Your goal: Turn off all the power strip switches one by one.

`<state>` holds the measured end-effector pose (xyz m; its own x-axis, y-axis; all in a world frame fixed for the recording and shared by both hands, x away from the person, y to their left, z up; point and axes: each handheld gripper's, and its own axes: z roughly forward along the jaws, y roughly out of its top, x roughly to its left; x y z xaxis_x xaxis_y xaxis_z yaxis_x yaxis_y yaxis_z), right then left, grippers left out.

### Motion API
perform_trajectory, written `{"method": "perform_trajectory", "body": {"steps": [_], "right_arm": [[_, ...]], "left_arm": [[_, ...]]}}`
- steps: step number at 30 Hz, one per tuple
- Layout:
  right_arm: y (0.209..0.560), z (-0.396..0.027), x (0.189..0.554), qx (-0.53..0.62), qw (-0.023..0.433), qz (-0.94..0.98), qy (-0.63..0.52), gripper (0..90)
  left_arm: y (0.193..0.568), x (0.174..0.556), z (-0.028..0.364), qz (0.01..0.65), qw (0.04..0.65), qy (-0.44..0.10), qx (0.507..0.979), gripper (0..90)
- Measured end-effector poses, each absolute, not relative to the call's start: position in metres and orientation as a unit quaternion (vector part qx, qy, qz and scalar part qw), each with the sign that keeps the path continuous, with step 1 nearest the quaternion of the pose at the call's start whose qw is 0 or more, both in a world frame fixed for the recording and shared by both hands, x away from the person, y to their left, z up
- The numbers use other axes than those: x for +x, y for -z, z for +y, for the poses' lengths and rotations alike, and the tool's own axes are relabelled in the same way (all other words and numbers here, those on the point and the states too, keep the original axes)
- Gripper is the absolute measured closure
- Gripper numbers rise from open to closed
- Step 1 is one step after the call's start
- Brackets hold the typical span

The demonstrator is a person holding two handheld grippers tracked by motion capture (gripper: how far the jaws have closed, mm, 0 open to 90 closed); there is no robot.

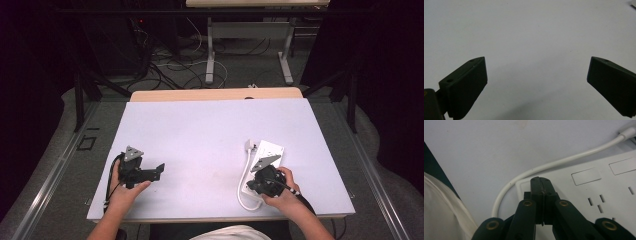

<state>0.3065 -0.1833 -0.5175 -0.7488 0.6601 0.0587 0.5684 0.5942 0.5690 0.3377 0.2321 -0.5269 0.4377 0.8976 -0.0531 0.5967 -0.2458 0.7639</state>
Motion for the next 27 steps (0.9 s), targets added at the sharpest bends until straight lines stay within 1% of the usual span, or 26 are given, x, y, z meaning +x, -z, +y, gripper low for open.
{"method": "perform_trajectory", "body": {"steps": [12, 15, 27], "right_arm": [[0.5186, -0.1839, 0.3072, 0.344, 0.086, 0.886, -0.299, 89.5], [0.5175, -0.1841, 0.3072, 0.352, 0.084, 0.884, -0.295, 87.7], [0.5162, -0.1892, 0.3104, 0.372, 0.104, 0.864, -0.322, 87.0]], "left_arm": [[0.5275, 0.3379, 0.2318, 0.491, 0.373, -0.204, 0.760, 2.8], [0.5280, 0.3380, 0.2312, 0.493, 0.376, -0.204, 0.758, 2.8], [0.5278, 0.3381, 0.2315, 0.491, 0.372, -0.202, 0.762, 3.0]]}}
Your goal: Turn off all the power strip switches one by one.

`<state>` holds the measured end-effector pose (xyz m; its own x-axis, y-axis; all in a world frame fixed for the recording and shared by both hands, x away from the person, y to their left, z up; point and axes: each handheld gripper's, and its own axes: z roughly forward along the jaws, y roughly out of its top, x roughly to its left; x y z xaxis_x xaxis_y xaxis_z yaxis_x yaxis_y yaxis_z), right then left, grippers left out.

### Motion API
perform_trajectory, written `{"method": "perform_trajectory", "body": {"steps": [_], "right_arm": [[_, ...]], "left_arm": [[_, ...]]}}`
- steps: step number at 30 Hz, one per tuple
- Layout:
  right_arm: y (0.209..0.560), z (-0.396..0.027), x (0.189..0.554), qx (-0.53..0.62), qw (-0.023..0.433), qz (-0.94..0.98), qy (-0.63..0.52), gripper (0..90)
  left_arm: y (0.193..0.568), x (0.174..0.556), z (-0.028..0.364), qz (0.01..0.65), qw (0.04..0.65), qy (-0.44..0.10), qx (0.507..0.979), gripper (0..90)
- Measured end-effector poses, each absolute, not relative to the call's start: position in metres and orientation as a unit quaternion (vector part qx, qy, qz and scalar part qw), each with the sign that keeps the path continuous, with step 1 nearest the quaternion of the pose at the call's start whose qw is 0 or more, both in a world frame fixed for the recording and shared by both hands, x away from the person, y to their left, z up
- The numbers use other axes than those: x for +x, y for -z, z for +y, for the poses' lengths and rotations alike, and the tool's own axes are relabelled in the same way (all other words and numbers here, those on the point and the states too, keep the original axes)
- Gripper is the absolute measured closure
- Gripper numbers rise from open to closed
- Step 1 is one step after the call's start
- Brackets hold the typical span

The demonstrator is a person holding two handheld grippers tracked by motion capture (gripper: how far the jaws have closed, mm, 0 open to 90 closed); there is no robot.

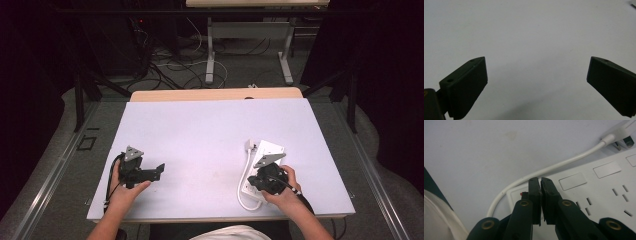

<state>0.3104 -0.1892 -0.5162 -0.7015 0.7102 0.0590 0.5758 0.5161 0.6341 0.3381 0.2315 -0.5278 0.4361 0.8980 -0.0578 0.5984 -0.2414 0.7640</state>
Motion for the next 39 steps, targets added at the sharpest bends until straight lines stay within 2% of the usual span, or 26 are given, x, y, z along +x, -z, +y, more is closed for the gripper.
{"method": "perform_trajectory", "body": {"steps": [39], "right_arm": [[0.526, -0.200, 0.337, 0.439, 0.162, 0.808, -0.358, 88.1]], "left_arm": [[0.527, 0.339, 0.232, 0.488, 0.366, -0.203, 0.766, 3.1]]}}
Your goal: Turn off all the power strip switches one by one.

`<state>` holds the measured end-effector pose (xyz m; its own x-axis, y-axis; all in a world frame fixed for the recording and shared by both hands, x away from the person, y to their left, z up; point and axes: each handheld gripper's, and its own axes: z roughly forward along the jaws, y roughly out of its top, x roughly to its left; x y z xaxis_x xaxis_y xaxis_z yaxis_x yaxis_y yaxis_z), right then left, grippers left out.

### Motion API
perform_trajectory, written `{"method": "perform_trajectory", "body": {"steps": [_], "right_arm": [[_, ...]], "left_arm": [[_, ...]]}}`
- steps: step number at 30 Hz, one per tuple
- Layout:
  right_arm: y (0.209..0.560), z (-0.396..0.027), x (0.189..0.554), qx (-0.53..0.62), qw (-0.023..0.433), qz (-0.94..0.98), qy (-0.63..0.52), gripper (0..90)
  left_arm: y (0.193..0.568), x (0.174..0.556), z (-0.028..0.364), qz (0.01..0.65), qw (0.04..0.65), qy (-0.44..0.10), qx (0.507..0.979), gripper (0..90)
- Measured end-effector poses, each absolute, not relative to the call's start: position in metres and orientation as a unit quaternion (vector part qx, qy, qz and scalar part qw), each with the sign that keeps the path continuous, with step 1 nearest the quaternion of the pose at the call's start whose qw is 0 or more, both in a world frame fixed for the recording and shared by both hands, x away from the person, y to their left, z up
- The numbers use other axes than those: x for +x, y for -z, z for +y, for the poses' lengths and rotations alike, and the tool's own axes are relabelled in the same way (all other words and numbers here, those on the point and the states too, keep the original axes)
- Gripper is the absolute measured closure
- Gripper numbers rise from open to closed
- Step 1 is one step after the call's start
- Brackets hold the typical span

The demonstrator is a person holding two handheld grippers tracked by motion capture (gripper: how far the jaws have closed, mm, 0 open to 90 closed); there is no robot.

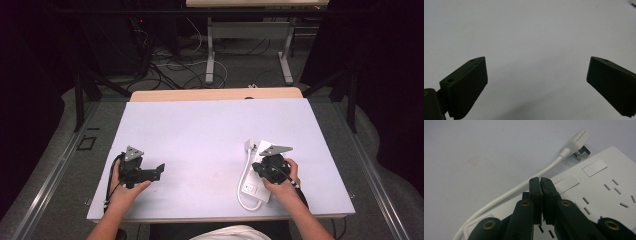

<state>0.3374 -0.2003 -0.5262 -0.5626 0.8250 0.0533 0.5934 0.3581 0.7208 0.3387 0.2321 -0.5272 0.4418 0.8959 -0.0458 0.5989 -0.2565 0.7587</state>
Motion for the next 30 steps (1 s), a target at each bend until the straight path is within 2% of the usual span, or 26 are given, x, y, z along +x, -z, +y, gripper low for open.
{"method": "perform_trajectory", "body": {"steps": [30], "right_arm": [[0.5330, -0.2033, 0.3444, 0.445, 0.151, 0.804, -0.365, 87.6]], "left_arm": [[0.5278, 0.3384, 0.2311, 0.489, 0.366, -0.202, 0.765, 3.1]]}}
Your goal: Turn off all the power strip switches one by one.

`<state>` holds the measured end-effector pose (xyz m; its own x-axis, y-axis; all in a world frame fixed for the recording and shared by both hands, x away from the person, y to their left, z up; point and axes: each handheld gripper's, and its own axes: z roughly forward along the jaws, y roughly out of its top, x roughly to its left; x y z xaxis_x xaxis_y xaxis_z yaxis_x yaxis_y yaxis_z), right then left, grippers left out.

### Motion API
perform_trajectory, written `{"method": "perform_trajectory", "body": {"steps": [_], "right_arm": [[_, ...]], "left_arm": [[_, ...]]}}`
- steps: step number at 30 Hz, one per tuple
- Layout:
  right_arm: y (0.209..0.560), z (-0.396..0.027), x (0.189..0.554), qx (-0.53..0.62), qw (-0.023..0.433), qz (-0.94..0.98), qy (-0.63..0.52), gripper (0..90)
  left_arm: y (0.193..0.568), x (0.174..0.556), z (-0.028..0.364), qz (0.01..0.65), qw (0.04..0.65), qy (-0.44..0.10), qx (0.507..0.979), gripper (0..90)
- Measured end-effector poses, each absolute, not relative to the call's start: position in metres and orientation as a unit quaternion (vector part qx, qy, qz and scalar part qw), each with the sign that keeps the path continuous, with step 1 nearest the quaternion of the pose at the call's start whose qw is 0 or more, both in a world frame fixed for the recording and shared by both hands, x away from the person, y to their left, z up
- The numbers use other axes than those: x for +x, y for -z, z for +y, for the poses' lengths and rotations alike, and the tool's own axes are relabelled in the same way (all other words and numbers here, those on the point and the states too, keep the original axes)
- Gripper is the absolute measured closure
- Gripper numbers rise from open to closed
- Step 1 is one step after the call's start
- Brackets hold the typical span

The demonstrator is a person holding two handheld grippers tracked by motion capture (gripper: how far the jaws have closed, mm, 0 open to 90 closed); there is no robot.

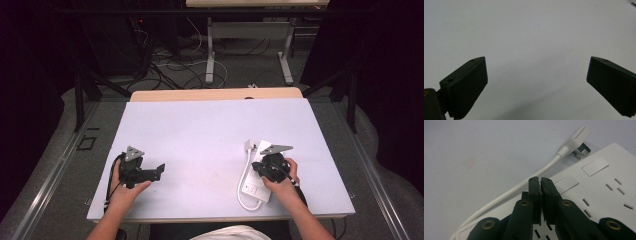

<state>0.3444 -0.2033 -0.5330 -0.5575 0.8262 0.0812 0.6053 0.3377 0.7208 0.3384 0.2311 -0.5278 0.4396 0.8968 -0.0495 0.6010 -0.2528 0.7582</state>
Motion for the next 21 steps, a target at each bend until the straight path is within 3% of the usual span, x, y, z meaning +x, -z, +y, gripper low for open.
{"method": "perform_trajectory", "body": {"steps": [21], "right_arm": [[0.5354, -0.2051, 0.3453, 0.448, 0.148, 0.804, -0.364, 90.0]], "left_arm": [[0.5272, 0.3383, 0.2316, 0.486, 0.363, -0.201, 0.769, 3.1]]}}
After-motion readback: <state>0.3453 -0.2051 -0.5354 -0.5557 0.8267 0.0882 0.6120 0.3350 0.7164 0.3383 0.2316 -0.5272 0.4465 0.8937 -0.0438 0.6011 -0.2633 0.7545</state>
